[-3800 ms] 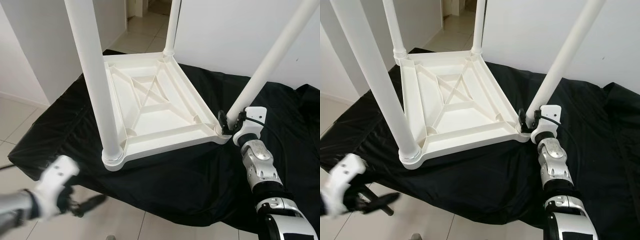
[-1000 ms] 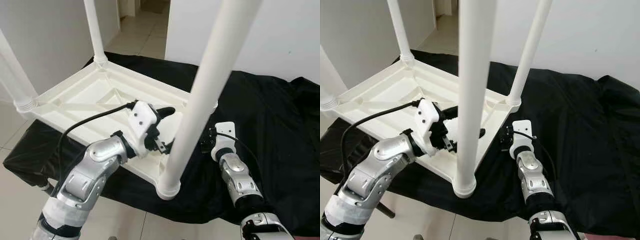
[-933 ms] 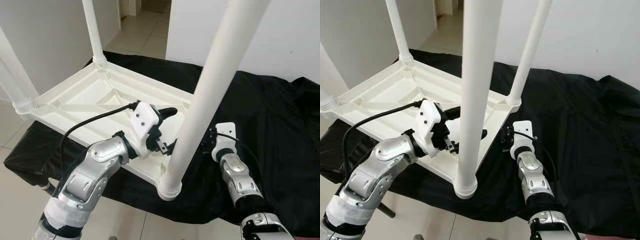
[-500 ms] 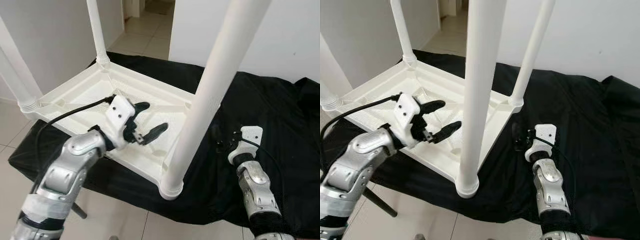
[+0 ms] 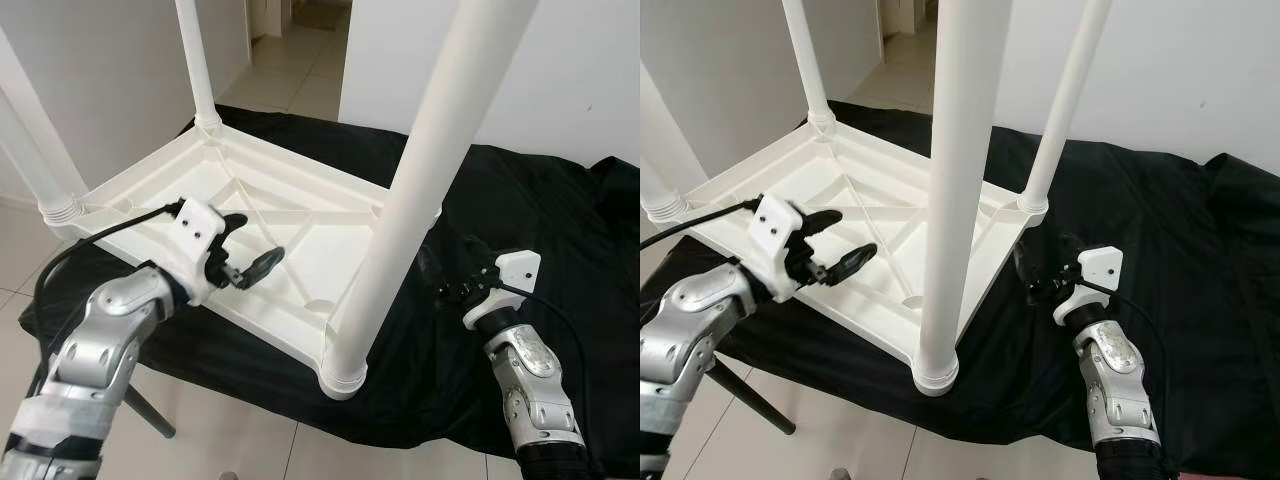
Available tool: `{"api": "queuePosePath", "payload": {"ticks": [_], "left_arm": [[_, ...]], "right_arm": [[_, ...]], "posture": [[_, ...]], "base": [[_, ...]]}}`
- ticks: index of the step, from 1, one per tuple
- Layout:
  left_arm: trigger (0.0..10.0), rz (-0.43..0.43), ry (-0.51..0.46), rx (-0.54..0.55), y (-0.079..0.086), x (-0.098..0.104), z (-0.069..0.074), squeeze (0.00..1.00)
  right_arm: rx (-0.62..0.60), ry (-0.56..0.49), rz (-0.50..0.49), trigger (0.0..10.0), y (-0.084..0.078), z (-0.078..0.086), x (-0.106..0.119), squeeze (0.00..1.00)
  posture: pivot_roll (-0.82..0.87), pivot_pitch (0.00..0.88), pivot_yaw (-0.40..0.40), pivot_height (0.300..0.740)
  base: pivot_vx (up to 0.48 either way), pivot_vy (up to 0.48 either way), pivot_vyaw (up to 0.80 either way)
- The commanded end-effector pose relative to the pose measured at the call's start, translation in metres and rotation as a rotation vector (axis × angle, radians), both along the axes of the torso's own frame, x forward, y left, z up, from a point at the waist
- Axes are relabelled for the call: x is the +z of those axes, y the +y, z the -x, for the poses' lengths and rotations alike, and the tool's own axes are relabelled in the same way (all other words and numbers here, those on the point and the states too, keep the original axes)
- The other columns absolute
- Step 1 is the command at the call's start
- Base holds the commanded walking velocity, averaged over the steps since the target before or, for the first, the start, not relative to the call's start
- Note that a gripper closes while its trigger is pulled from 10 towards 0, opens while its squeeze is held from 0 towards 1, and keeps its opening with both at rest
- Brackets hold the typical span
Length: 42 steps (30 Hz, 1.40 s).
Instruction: Building children table
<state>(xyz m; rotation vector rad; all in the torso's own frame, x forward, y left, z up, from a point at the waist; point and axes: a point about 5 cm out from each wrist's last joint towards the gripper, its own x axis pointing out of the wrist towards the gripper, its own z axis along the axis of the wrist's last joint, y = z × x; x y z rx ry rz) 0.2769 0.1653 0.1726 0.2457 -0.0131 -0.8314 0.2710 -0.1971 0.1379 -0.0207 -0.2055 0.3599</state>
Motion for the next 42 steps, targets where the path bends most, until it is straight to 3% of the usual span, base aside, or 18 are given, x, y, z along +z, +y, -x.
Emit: {"api": "queuePosePath", "payload": {"ticks": [1,14,16,21,26,35,36,42], "left_arm": [[10.0,-0.065,0.083,-0.151,0.003,-0.011,0.021,0.00],[10.0,-0.162,0.225,-0.347,0.002,-0.030,0.053,0.00],[10.0,-0.182,0.266,-0.422,-0.001,-0.034,0.063,0.00],[10.0,-0.220,0.303,-0.499,-0.005,-0.042,0.071,0.00],[10.0,-0.299,0.317,-0.551,-0.009,-0.054,0.072,0.00],[10.0,-0.338,0.315,-0.565,-0.016,-0.064,0.065,0.00],[10.0,-0.335,0.311,-0.574,-0.024,-0.066,0.062,0.00],[10.0,-0.349,0.302,-0.577,-0.027,-0.068,0.058,0.00]], "right_arm": [[0.130,0.046,0.031,10.0,0.005,0.010,-0.002,0.00],[0.262,0.052,0.116,10.0,0.010,0.037,-0.005,0.00],[0.376,0.123,0.133,10.0,0.012,0.053,-0.009,0.00],[0.478,0.206,0.125,10.0,0.011,0.062,-0.013,0.00],[0.520,0.238,0.143,10.0,0.007,0.060,-0.015,0.00],[0.660,0.303,0.176,10.0,0.011,0.071,-0.018,0.00],[0.755,0.318,0.192,10.0,0.017,0.079,-0.017,0.00],[0.893,0.310,0.205,10.0,0.034,0.085,-0.011,0.00]], "posture": [[-0.01,0.017,-0.020,0.740],[-0.01,0.020,-0.009,0.740],[-0.02,0.022,-0.004,0.740],[-0.02,0.019,-0.005,0.740],[-0.02,0.015,-0.005,0.740],[0.00,0.009,-0.009,0.740],[-0.01,0.004,-0.004,0.740],[-0.01,0.000,-0.003,0.740]], "base": [[0.000,0.000,0.00],[0.000,0.000,0.00],[0.000,0.000,0.00],[0.000,0.000,0.00],[0.000,0.000,0.00],[0.000,0.000,0.00],[0.000,0.000,0.00],[0.000,0.000,0.00]]}}
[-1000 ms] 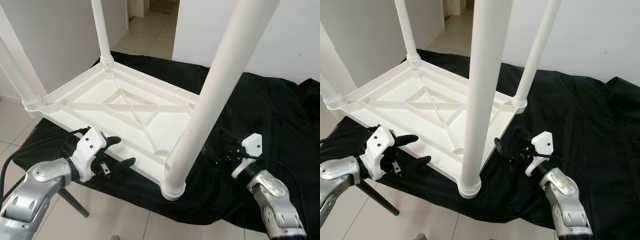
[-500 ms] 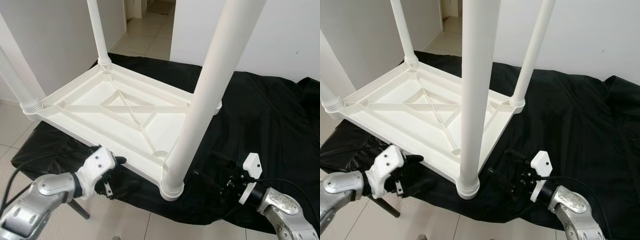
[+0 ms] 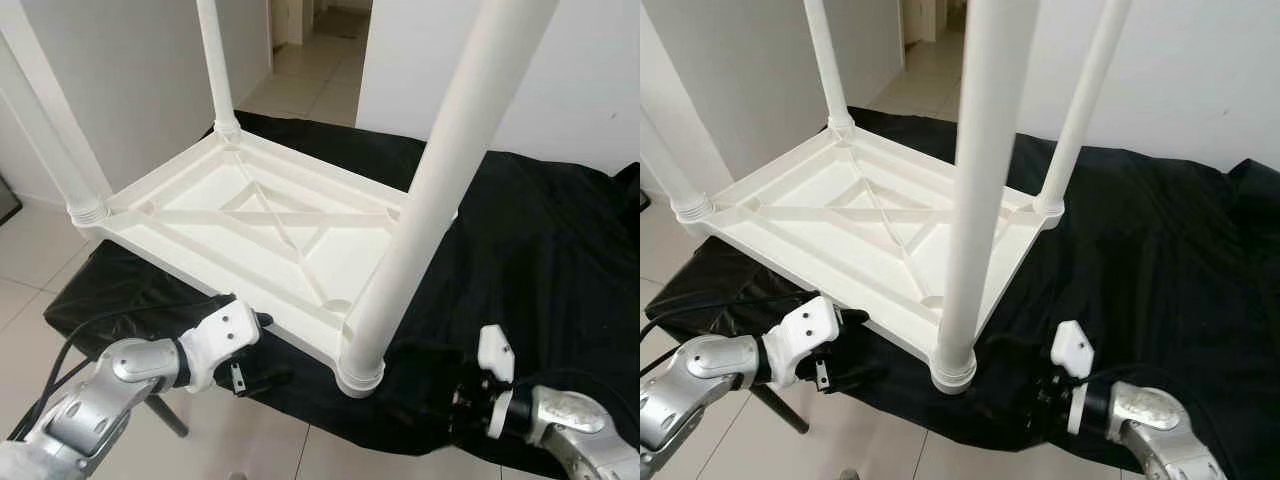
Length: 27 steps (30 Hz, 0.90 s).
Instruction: Building children table
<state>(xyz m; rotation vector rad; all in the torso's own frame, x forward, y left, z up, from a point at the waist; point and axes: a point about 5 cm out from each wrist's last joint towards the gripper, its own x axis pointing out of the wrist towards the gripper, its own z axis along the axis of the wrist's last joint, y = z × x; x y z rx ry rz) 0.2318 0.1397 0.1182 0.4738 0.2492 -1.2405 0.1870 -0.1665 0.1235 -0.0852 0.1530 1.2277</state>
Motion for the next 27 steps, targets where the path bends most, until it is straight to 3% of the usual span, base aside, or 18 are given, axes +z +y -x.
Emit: {"api": "queuePosePath", "payload": {"ticks": [1,8,10,17,18,19,20,21,22,25,27], "left_arm": [[10.0,-0.050,0.134,-0.174,-0.003,-0.014,0.012,0.00],[10.0,-0.048,0.121,-0.178,-0.004,-0.014,0.008,0.00],[10.0,-0.047,0.118,-0.186,-0.006,-0.015,0.008,0.00],[10.0,-0.043,0.109,-0.192,-0.011,-0.015,0.007,0.00],[10.0,-0.039,0.104,-0.200,-0.013,-0.014,0.006,0.00],[10.0,-0.038,0.102,-0.203,-0.013,-0.014,0.005,0.00],[10.0,-0.034,0.100,-0.209,-0.014,-0.012,0.005,0.00],[10.0,-0.034,0.100,-0.209,-0.014,-0.012,0.005,0.00],[10.0,-0.031,0.100,-0.213,-0.014,-0.012,0.005,0.00],[10.0,-0.009,0.097,-0.213,-0.017,-0.008,0.001,0.00],[10.0,-0.009,0.097,-0.213,-0.017,-0.008,0.001,0.00]], "right_arm": [[0.070,0.001,-0.025,10.0,0.010,0.000,0.006,0.00],[0.049,-0.037,-0.033,10.0,0.018,-0.011,0.007,0.00],[-0.013,-0.074,-0.047,10.0,0.022,-0.024,0.008,0.00],[-0.097,-0.147,-0.055,10.0,0.030,-0.037,0.007,0.00],[-0.148,-0.183,-0.061,7.5,0.033,-0.043,0.005,0.00],[-0.157,-0.192,-0.064,7.5,0.034,-0.044,0.005,0.00],[-0.176,-0.194,-0.061,1.5,0.031,-0.045,0.003,0.00],[-0.176,-0.194,-0.061,1.5,0.031,-0.045,0.003,0.00],[-0.190,-0.196,-0.059,0.0,0.029,-0.045,0.002,0.00],[-0.280,-0.207,-0.038,0.0,0.010,-0.049,-0.002,0.00],[-0.280,-0.207,-0.038,0.0,0.010,-0.049,-0.002,0.00]], "posture": [[-0.01,0.000,-0.004,0.740],[0.00,0.000,-0.007,0.740],[0.00,0.000,-0.010,0.740],[0.00,0.000,-0.005,0.740],[0.00,0.000,-0.001,0.740],[0.00,0.000,-0.001,0.740],[0.00,0.000,0.001,0.740],[0.00,0.000,0.001,0.740],[0.00,0.000,0.001,0.740],[0.00,0.000,0.010,0.740],[0.00,0.000,0.010,0.740]], "base": [[0.000,0.000,0.00],[0.000,0.000,0.00],[0.000,0.000,0.00],[0.000,0.000,0.00],[0.000,0.000,0.00],[0.000,0.000,0.00],[0.000,0.000,0.00],[0.000,0.000,0.00],[0.000,0.000,0.00],[0.000,0.000,0.00],[0.000,0.000,0.00]]}}
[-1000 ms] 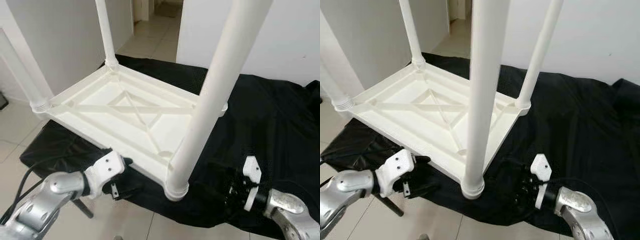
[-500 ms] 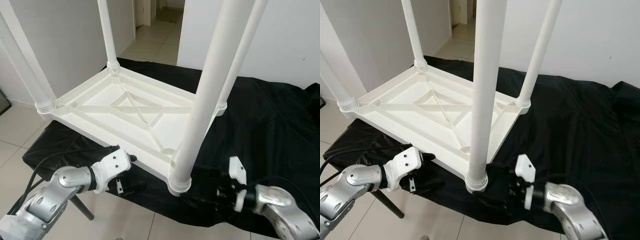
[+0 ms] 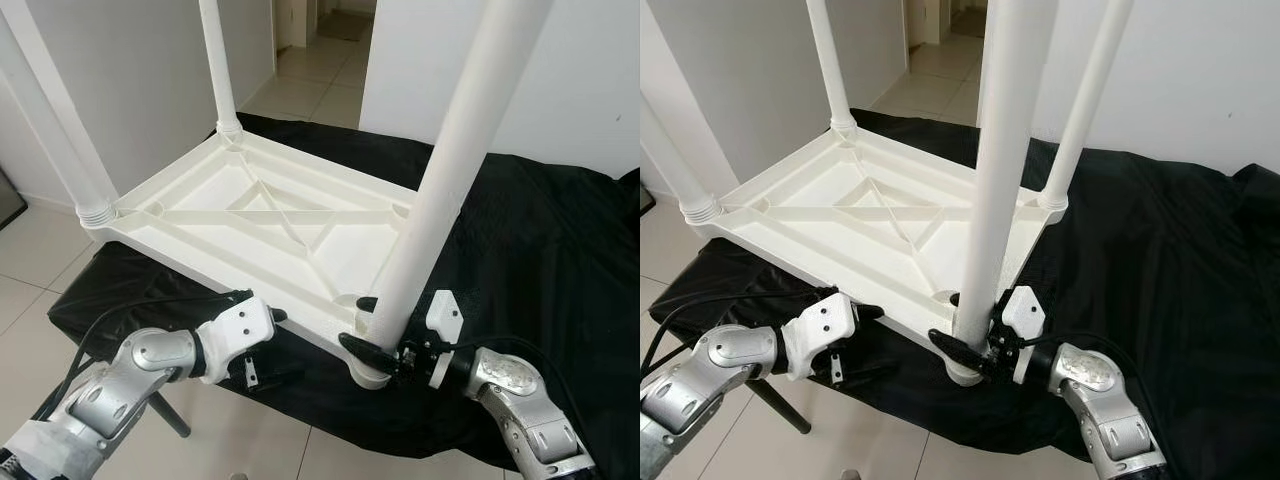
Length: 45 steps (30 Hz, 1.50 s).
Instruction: Building children table
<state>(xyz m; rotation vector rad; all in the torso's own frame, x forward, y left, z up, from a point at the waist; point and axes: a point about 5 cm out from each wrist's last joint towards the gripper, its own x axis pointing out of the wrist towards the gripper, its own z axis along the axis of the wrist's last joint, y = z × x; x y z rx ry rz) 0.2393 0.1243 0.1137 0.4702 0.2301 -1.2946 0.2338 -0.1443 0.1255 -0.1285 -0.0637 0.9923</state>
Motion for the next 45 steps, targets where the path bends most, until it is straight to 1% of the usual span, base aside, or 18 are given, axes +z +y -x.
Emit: {"api": "queuePosePath", "payload": {"ticks": [1,2,3,6,7,8,11,14,16,21,23,25,32,36,37,39,40,45], "left_arm": [[10.0,-0.026,0.094,-0.159,-0.001,-0.003,0.008,0.00],[10.0,-0.025,0.090,-0.159,-0.002,-0.003,0.007,0.00],[10.0,-0.025,0.090,-0.159,-0.002,-0.003,0.007,0.00],[10.0,-0.026,0.081,-0.169,-0.006,-0.003,0.003,0.00],[10.0,-0.026,0.081,-0.169,-0.006,-0.003,0.003,0.00],[10.0,-0.028,0.079,-0.172,-0.007,-0.004,0.003,0.00],[10.0,-0.032,0.078,-0.174,-0.007,-0.005,0.003,0.00],[10.0,-0.032,0.078,-0.174,-0.007,-0.005,0.003,0.00],[10.0,-0.037,0.080,-0.169,-0.007,-0.008,0.001,0.00],[10.0,-0.043,0.072,-0.159,-0.006,-0.009,-0.002,0.00],[10.0,-0.047,0.059,-0.149,-0.007,-0.008,-0.007,0.00],[10.0,-0.047,0.059,-0.149,-0.007,-0.008,-0.007,0.00],[10.0,-0.061,0.020,-0.120,-0.007,-0.008,-0.022,0.00],[10.0,-0.060,-0.002,-0.109,-0.009,-0.006,-0.028,0.00],[10.0,-0.059,-0.027,-0.088,-0.011,-0.006,-0.034,0.00],[10.0,-0.059,-0.032,-0.078,-0.012,-0.005,-0.036,0.00],[10.0,-0.050,-0.051,-0.065,-0.014,-0.005,-0.038,0.00],[10.0,-0.002,-0.085,-0.014,-0.020,0.000,-0.045,0.00]], "right_arm": [[-0.059,0.007,0.028,0.0,-0.012,-0.002,-0.004,0.00],[-0.091,0.011,0.035,0.0,-0.020,-0.003,-0.005,0.00],[-0.091,0.011,0.035,0.0,-0.020,-0.003,-0.005,0.00],[-0.208,0.015,0.067,0.0,-0.049,-0.003,-0.011,0.00],[-0.208,0.015,0.067,0.0,-0.049,-0.003,-0.011,0.00],[-0.244,0.017,0.075,0.0,-0.059,-0.001,-0.012,0.00],[-0.286,0.023,0.083,0.0,-0.070,0.004,-0.014,0.00],[-0.286,0.023,0.083,0.0,-0.070,0.004,-0.014,0.00],[-0.323,0.026,0.084,0.0,-0.078,0.011,-0.016,0.00],[-0.355,0.036,0.084,0.0,-0.086,0.020,-0.017,0.00],[-0.386,0.048,0.080,0.0,-0.091,0.030,-0.019,0.00],[-0.386,0.048,0.080,0.0,-0.091,0.030,-0.019,0.00],[-0.439,0.059,0.076,0.0,-0.101,0.056,-0.021,0.00],[-0.444,0.056,0.058,0.0,-0.097,0.058,-0.021,0.00],[-0.432,0.056,0.036,0.0,-0.088,0.057,-0.021,0.00],[-0.425,0.060,0.028,0.0,-0.085,0.056,-0.022,0.00],[-0.438,0.046,0.019,10.0,-0.080,0.052,-0.021,0.00],[-0.470,0.028,-0.028,10.0,-0.071,0.043,-0.017,0.00]], "posture": [[0.00,0.000,0.010,0.740],[-0.01,0.000,0.013,0.740],[-0.01,0.000,0.013,0.740],[-0.02,0.000,0.017,0.740],[-0.02,0.000,0.017,0.740],[-0.02,0.000,0.018,0.740],[-0.03,0.000,0.018,0.740],[-0.03,0.000,0.018,0.740],[-0.04,0.000,0.024,0.740],[-0.04,0.000,0.027,0.740],[-0.05,0.000,0.031,0.740],[-0.05,0.000,0.031,0.740],[-0.07,0.000,0.053,0.740],[-0.08,0.000,0.069,0.740],[-0.08,0.000,0.070,0.740],[-0.08,0.000,0.071,0.740],[-0.08,0.000,0.073,0.740],[-0.08,0.000,0.069,0.740]], "base": [[0.000,0.000,0.00],[0.000,0.000,0.00],[0.000,0.000,0.00],[0.000,0.000,0.00],[0.000,0.000,0.00],[0.000,0.000,0.00],[0.000,0.000,0.00],[0.000,0.000,0.00],[0.000,0.000,0.00],[0.000,0.000,0.00],[0.000,0.000,0.00],[0.000,0.000,0.00],[0.000,0.000,0.00],[0.000,0.000,0.00],[0.000,0.000,0.00],[0.000,0.000,0.00],[0.000,0.000,0.00],[0.000,0.000,0.00]]}}
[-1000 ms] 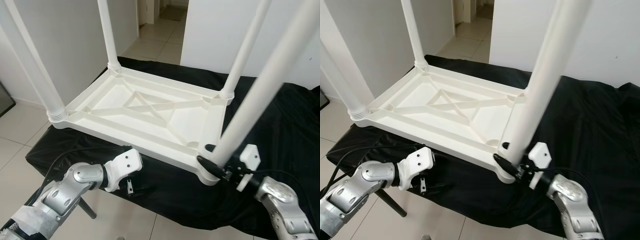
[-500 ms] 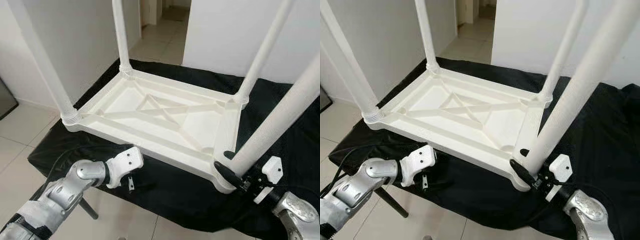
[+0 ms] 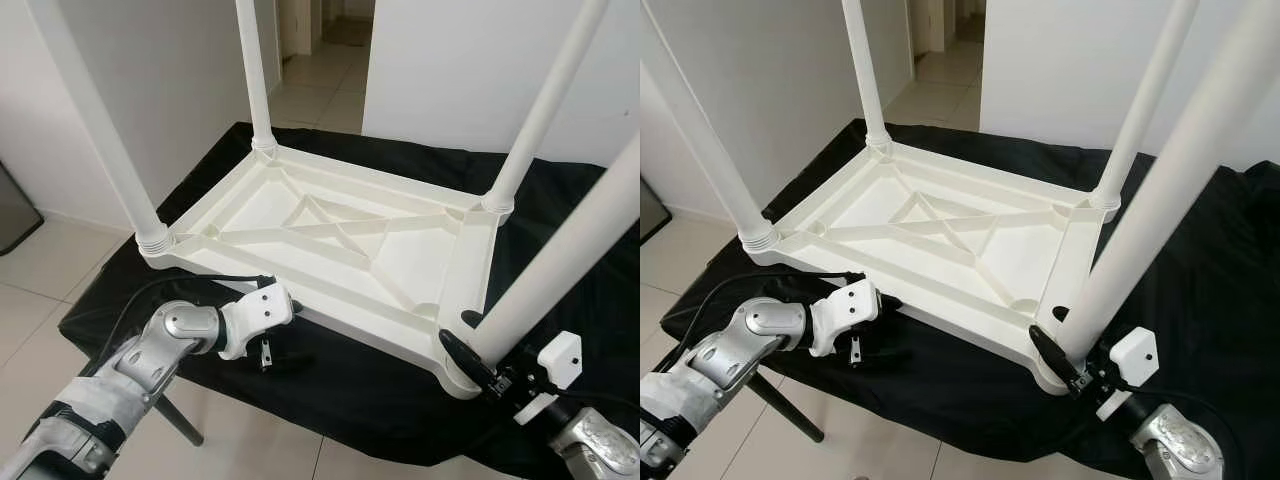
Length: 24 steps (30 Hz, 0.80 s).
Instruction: Building children table
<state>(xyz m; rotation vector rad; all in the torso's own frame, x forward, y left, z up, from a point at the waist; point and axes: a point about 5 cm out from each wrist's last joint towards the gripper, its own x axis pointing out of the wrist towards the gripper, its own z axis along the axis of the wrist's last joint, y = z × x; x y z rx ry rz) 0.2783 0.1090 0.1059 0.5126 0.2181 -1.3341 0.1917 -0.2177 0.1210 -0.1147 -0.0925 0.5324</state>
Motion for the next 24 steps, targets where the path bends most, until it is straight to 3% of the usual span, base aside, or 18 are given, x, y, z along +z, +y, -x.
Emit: {"api": "queuePosePath", "payload": {"ticks": [1,6,12,17,18,19,20,24], "left_arm": [[10.0,0.050,-0.079,0.067,-0.007,0.011,-0.010,0.00],[10.0,0.080,-0.116,0.106,-0.011,0.015,-0.017,0.00],[10.0,0.099,-0.141,0.179,-0.010,0.017,-0.026,0.00],[10.0,0.103,-0.179,0.210,-0.009,0.018,-0.029,0.00],[10.0,0.112,-0.189,0.224,-0.009,0.020,-0.030,0.00],[10.0,0.112,-0.189,0.224,-0.009,0.020,-0.030,0.00],[10.0,0.133,-0.189,0.245,-0.008,0.022,-0.031,0.00],[10.0,0.157,-0.181,0.250,-0.007,0.025,-0.029,0.00]], "right_arm": [[-0.012,0.060,-0.011,10.0,0.007,-0.003,-0.012,0.00],[0.004,0.034,-0.025,10.0,0.019,-0.008,-0.010,0.00],[-0.066,-0.035,-0.060,10.0,0.026,-0.024,-0.001,0.00],[-0.079,-0.053,-0.130,10.0,0.034,-0.031,0.005,0.00],[-0.085,-0.053,-0.153,10.0,0.035,-0.033,0.006,0.35],[-0.085,-0.053,-0.153,10.0,0.035,-0.033,0.006,0.35],[-0.114,-0.048,-0.204,10.0,0.033,-0.036,0.008,1.00],[-0.130,-0.044,-0.242,10.0,0.030,-0.038,0.011,1.00]], "posture": [[-0.08,0.000,0.066,0.740],[-0.07,0.000,0.054,0.740],[-0.07,0.000,0.046,0.740],[-0.06,0.000,0.035,0.740],[-0.06,0.000,0.035,0.740],[-0.06,0.000,0.035,0.740],[-0.06,0.000,0.030,0.740],[-0.06,0.000,0.025,0.740]], "base": [[0.000,0.000,0.00],[0.000,0.000,0.00],[0.000,0.000,0.00],[0.000,0.000,0.00],[0.000,0.000,0.00],[0.000,0.000,0.00],[0.000,0.000,0.00],[0.000,0.000,0.00]]}}
